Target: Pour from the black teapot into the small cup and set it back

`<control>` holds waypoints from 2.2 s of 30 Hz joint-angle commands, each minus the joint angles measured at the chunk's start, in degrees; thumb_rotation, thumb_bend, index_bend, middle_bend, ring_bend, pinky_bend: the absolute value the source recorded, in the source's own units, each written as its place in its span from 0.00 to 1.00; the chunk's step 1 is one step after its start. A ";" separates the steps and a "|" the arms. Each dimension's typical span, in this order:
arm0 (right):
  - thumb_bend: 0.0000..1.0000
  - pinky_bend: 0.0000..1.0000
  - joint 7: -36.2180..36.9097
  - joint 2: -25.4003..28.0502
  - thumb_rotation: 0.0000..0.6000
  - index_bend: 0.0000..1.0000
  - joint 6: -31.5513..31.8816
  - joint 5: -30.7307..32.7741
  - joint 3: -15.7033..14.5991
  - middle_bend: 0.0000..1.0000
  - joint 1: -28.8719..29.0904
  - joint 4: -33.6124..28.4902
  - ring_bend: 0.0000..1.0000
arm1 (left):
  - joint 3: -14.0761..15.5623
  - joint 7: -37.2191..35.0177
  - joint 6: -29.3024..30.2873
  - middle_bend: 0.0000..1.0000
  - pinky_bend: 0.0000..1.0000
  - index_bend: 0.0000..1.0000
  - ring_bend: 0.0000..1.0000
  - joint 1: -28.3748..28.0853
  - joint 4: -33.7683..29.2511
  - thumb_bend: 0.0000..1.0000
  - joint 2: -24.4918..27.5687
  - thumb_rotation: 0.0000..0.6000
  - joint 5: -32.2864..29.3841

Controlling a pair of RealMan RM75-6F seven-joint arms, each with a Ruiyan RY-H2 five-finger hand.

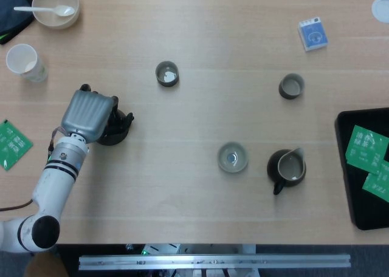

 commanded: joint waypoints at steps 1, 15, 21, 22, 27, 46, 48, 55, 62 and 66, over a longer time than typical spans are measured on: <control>0.43 0.13 0.13 -0.08 1.00 0.26 -0.12 0.15 0.03 0.31 0.01 0.20 0.19 | -0.14 0.78 0.30 0.57 0.23 0.43 0.47 -0.42 -0.29 0.36 -0.32 0.00 -0.67; 0.43 0.13 0.71 -0.33 1.00 0.26 -0.61 0.19 0.03 0.31 0.22 0.79 0.19 | 0.19 2.64 1.98 0.60 0.23 0.46 0.49 -1.05 -1.78 0.36 -0.25 0.00 -2.91; 0.43 0.13 0.73 -0.27 1.00 0.26 -0.55 0.11 -0.04 0.31 0.15 0.72 0.19 | 0.71 2.06 4.99 0.60 0.23 0.46 0.49 0.36 -2.92 0.36 0.13 0.00 -1.84; 0.43 0.13 0.74 -0.26 1.00 0.26 -0.52 0.10 -0.05 0.31 0.13 0.70 0.19 | 0.87 1.91 5.51 0.60 0.23 0.46 0.49 0.68 -3.13 0.36 0.17 0.00 -1.55; 0.43 0.13 0.82 -0.22 1.00 0.26 -0.47 -0.01 -0.12 0.31 0.08 0.65 0.19 | 1.79 0.28 8.68 0.59 0.23 0.46 0.49 3.05 -3.82 0.36 0.03 0.00 0.67; 0.43 0.13 0.86 -0.11 1.00 0.26 -0.08 -0.41 -0.45 0.31 -0.24 0.35 0.19 | 4.50 -6.00 12.18 0.55 0.23 0.46 0.46 10.43 -1.29 0.35 -4.04 0.11 11.68; 0.43 0.13 0.95 -0.08 1.00 0.26 -0.04 -0.35 -0.49 0.31 -0.34 0.39 0.19 | 4.46 -5.76 12.05 0.55 0.23 0.46 0.46 10.70 -1.06 0.35 -4.40 0.12 11.79; 0.43 0.13 1.14 -0.06 1.00 0.26 -0.22 -0.34 -0.60 0.31 -0.39 0.61 0.19 | 4.21 -5.42 12.25 0.54 0.23 0.46 0.45 12.07 0.55 0.34 -5.94 0.11 12.80; 0.43 0.13 1.22 -0.23 1.00 0.26 -0.45 -0.26 -0.65 0.31 -0.37 0.81 0.19 | 3.91 -5.14 12.27 0.53 0.23 0.46 0.44 13.18 0.37 0.34 -6.06 0.11 13.44; 0.43 0.13 1.22 -0.29 1.00 0.26 -0.46 -0.38 -0.69 0.31 -0.34 0.84 0.19 | 3.73 -4.86 11.90 0.53 0.23 0.46 0.44 13.66 0.55 0.34 -6.45 0.11 13.48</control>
